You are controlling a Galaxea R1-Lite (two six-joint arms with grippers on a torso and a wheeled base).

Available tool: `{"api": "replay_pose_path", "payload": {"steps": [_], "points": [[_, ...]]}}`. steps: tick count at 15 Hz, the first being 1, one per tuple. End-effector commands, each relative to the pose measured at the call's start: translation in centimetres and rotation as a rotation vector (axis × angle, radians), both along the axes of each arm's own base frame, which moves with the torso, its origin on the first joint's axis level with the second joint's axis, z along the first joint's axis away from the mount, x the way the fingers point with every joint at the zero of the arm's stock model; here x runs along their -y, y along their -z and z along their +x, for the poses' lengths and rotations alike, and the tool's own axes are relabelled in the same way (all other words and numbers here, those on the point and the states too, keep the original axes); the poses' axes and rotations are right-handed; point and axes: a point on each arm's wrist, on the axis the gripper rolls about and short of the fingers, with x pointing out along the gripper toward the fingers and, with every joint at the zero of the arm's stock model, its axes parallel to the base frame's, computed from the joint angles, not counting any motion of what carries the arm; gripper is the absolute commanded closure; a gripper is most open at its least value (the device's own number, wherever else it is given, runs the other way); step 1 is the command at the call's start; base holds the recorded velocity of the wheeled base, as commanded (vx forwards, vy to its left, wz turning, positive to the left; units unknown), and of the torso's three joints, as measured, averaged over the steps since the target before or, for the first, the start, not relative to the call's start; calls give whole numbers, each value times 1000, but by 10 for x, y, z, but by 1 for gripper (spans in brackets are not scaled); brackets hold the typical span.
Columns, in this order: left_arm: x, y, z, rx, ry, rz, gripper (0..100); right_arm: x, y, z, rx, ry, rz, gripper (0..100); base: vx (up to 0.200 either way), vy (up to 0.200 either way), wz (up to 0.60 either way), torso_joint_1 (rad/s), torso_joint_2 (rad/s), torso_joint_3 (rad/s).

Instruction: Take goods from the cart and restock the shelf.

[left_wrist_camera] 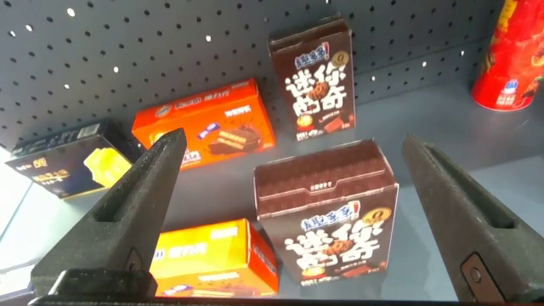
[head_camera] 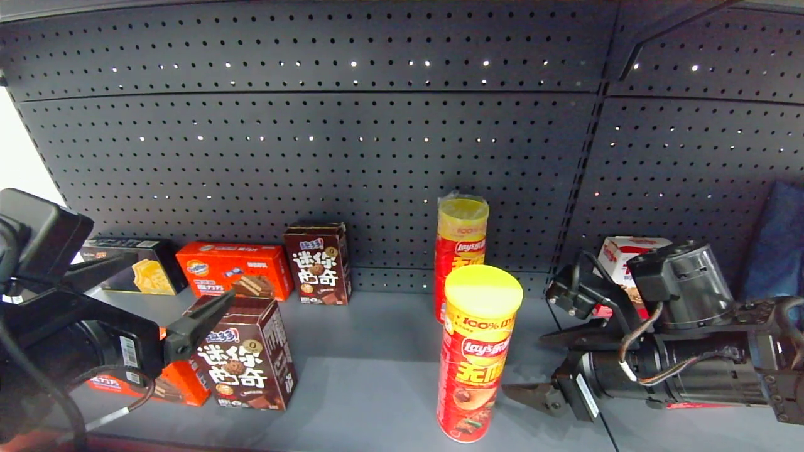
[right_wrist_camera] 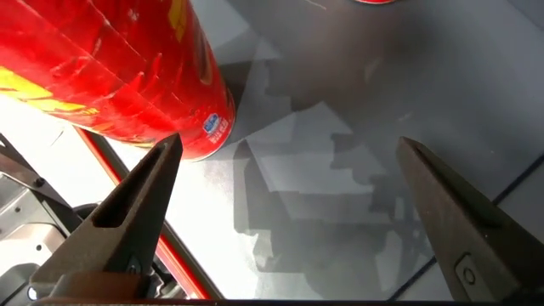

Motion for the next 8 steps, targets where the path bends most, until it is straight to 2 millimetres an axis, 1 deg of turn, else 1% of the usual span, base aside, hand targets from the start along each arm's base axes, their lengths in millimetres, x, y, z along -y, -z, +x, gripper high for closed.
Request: {"api": "replay_pose_path", "payload": {"steps": [1, 2, 4, 5, 6, 7, 8], "points": [[-3, 2, -7, 5, -1, -2, 0, 17, -28, -13, 97, 31, 62, 0, 0, 0, 0, 0, 0, 0], [-6, 5, -11, 7, -4, -1, 0, 28, -43, -21, 153, 52, 97, 0, 0, 0, 0, 0, 0, 0], [-11, 4, -21, 32, -10, -13, 0, 57, -73, -45, 287, 130, 159, 0, 0, 0, 0, 0, 0, 0], [-12, 3, -24, 45, -10, -19, 0, 65, -79, -53, 320, 151, 174, 0, 0, 0, 0, 0, 0, 0], [-18, -1, -35, 84, -21, -36, 0, 90, -91, -72, 409, 241, 201, 0, 0, 0, 0, 0, 0, 0], [-22, -3, -43, 114, -48, -42, 0, 106, -97, -89, 475, 306, 212, 0, 0, 0, 0, 0, 0, 0], [-26, -2, -50, 130, -74, -47, 0, 117, -98, -107, 530, 363, 219, 0, 0, 0, 0, 0, 0, 0]]}}
